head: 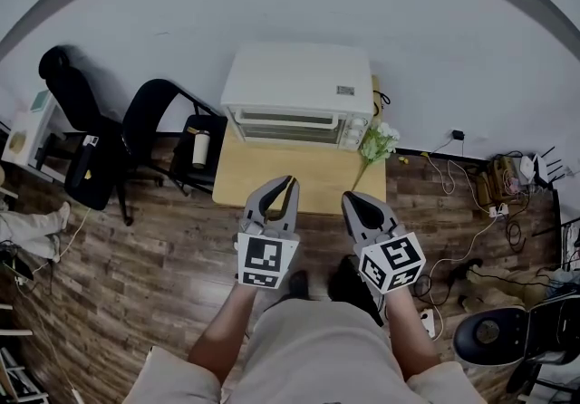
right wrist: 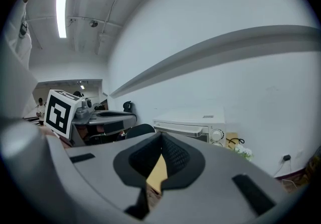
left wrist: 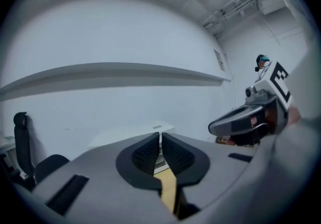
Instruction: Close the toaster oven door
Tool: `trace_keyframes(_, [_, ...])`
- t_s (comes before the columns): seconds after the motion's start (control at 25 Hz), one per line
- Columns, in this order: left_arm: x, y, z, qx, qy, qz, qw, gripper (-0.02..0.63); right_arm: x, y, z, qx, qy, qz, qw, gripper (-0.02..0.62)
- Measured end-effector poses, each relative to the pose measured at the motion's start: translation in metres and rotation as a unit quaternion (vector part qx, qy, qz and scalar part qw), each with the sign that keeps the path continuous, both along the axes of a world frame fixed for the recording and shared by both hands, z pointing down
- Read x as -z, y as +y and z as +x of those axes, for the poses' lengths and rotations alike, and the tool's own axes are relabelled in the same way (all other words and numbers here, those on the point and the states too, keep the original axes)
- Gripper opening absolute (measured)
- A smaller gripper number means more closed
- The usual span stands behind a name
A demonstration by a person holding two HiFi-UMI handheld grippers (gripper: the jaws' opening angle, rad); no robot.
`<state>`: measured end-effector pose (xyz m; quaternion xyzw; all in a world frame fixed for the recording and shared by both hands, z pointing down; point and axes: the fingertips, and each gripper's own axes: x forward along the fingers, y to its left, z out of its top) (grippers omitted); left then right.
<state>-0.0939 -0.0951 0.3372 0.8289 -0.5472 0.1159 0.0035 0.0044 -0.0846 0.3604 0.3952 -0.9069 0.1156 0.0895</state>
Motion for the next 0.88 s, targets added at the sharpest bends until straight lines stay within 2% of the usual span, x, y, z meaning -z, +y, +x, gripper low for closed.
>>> trace_keyframes(0.12, [-0.007, 0.009, 0.003, -0.007, 0.033, -0.014, 0.9993, 0.018, -0.001, 0.003, -0.002, 0.002, -0.003, 0.001, 1.0, -0.002])
trace_keyframes(0.36, [-0.019, 0.018, 0.007, -0.015, 0.069, -0.043, 0.9966, 0.018, -0.002, 0.002, -0.007, 0.005, 0.004, 0.005, 1.0, -0.002])
trace_keyframes(0.88, [-0.022, 0.016, 0.016, -0.037, 0.083, -0.055, 0.9944, 0.02, -0.002, 0.002, -0.01, -0.002, 0.005, 0.006, 1.0, -0.002])
